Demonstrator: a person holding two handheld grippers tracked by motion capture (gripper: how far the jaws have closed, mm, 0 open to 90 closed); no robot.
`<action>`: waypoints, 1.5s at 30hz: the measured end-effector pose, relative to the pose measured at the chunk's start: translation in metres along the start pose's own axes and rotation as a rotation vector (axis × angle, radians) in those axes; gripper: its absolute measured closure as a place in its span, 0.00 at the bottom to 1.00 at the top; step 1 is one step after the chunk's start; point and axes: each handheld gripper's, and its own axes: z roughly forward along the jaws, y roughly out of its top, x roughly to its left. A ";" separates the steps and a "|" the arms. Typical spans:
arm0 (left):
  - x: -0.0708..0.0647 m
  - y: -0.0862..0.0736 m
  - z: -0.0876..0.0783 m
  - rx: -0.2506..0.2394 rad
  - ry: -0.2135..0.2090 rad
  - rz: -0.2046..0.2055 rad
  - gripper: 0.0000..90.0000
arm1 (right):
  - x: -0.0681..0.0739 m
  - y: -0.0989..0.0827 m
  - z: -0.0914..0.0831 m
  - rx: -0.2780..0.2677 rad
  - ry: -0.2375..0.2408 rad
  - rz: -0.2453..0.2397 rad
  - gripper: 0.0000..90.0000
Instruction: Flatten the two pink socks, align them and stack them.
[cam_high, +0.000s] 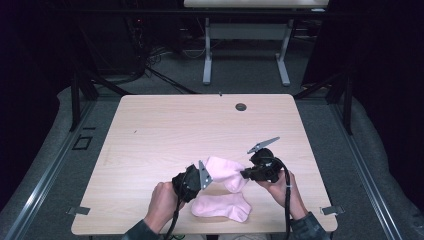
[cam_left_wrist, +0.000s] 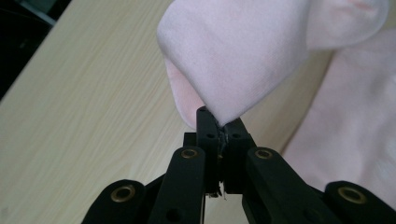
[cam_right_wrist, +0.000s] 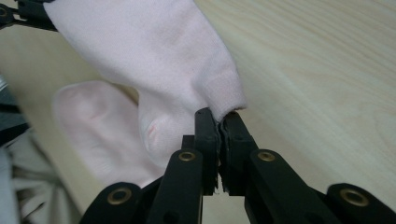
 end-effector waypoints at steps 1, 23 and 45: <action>-0.005 -0.001 -0.006 0.011 0.003 0.020 0.99 | 0.005 -0.001 -0.005 0.017 0.004 -0.015 0.96; -0.001 -0.059 0.009 -0.033 -0.271 -0.359 0.56 | 0.013 -0.050 0.046 0.179 -0.003 0.016 0.73; -0.016 -0.045 0.032 0.036 -0.318 -0.305 0.94 | 0.029 -0.074 0.039 0.059 -0.083 0.042 0.93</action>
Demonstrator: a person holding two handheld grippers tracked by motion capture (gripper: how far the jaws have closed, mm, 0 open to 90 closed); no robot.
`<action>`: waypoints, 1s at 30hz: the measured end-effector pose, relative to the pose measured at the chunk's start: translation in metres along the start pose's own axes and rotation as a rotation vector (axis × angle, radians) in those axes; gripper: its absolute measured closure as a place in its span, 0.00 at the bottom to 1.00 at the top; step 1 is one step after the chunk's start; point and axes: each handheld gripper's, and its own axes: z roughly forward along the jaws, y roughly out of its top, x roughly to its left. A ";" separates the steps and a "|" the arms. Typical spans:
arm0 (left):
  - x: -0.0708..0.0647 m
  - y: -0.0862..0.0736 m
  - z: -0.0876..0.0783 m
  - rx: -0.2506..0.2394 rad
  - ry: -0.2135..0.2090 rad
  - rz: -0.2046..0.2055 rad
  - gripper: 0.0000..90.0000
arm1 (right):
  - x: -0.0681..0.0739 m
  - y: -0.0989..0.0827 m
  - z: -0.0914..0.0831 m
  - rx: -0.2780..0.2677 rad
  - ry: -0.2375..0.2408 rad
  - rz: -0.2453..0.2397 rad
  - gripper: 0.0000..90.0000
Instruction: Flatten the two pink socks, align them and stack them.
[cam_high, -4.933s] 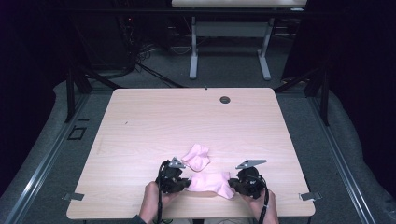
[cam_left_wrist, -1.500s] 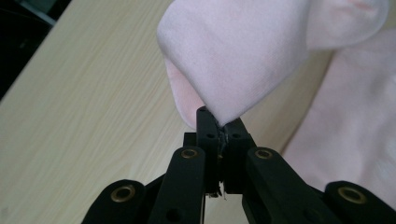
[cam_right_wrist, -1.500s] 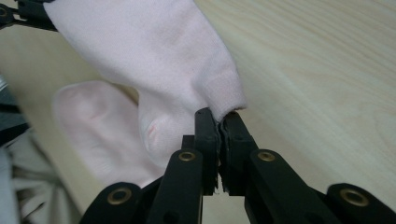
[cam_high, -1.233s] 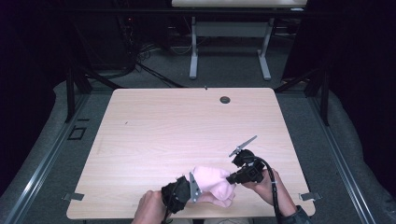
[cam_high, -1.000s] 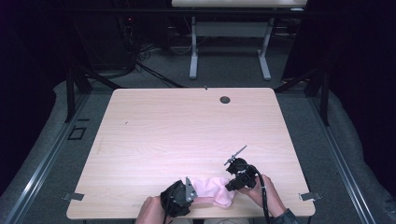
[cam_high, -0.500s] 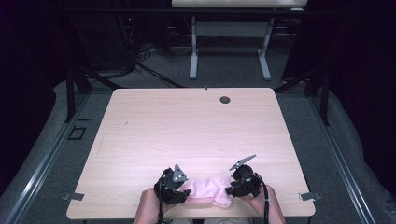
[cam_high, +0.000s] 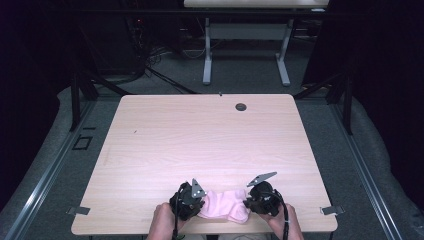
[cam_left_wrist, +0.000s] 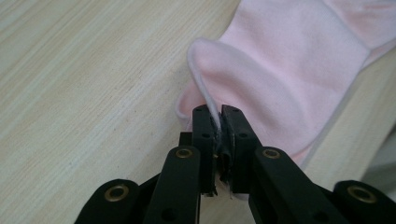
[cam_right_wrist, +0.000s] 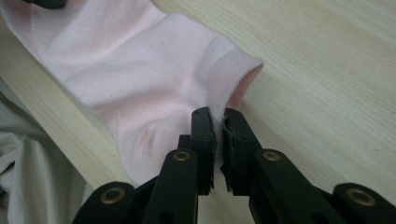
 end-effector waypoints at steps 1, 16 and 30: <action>0.001 0.000 -0.003 -0.005 -0.002 -0.005 0.94 | 0.000 0.001 -0.003 0.006 -0.003 -0.010 0.93; 0.015 -0.014 -0.004 0.000 0.031 -0.075 0.67 | 0.001 0.007 0.010 0.038 0.051 -0.025 0.77; 0.044 -0.032 -0.047 -0.188 0.193 -0.156 0.13 | -0.022 -0.011 -0.022 -0.203 -0.091 0.019 0.14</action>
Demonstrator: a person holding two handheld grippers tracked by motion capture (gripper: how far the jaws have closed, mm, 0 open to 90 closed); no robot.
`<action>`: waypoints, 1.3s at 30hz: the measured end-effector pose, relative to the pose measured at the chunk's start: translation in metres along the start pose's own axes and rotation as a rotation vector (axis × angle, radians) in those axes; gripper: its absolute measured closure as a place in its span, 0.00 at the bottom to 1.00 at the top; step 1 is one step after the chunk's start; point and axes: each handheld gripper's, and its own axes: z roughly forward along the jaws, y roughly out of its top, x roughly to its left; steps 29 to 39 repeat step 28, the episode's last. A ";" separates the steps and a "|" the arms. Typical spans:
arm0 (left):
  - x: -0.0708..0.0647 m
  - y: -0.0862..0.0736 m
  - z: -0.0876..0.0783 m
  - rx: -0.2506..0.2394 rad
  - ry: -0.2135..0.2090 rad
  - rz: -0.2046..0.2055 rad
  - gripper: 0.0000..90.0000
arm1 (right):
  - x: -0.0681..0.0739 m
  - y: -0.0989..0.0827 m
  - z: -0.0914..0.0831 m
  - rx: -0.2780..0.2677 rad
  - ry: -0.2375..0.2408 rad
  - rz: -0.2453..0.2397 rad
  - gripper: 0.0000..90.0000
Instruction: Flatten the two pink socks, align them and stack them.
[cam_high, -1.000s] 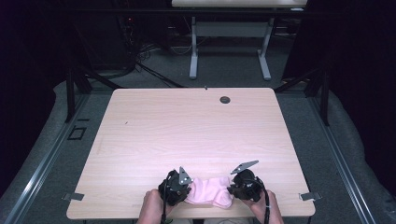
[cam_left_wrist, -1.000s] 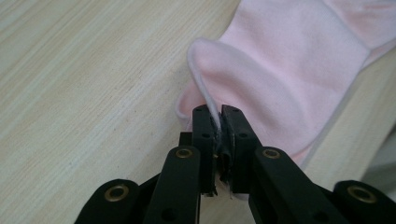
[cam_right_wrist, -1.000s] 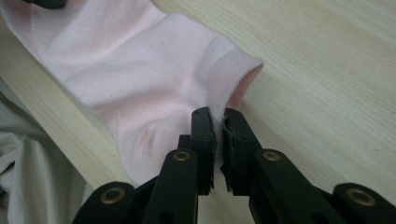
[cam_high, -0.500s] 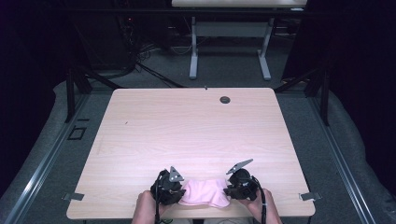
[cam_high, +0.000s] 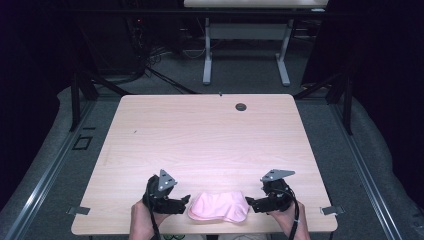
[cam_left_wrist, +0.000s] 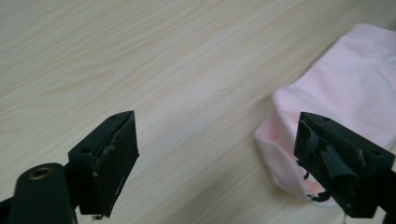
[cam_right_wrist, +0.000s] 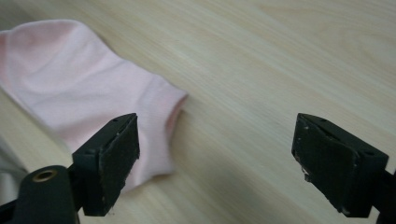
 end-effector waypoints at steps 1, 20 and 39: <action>0.004 -0.003 -0.002 -0.012 0.010 -0.012 0.12 | -0.003 -0.002 -0.001 -0.003 -0.016 0.007 0.11; 0.074 -0.063 0.030 0.086 0.104 -0.169 0.01 | -0.074 -0.056 0.007 -0.045 -0.224 0.179 0.04; 0.077 -0.068 0.034 0.017 0.103 -0.165 0.00 | -0.078 -0.063 0.013 -0.102 -0.230 0.142 0.00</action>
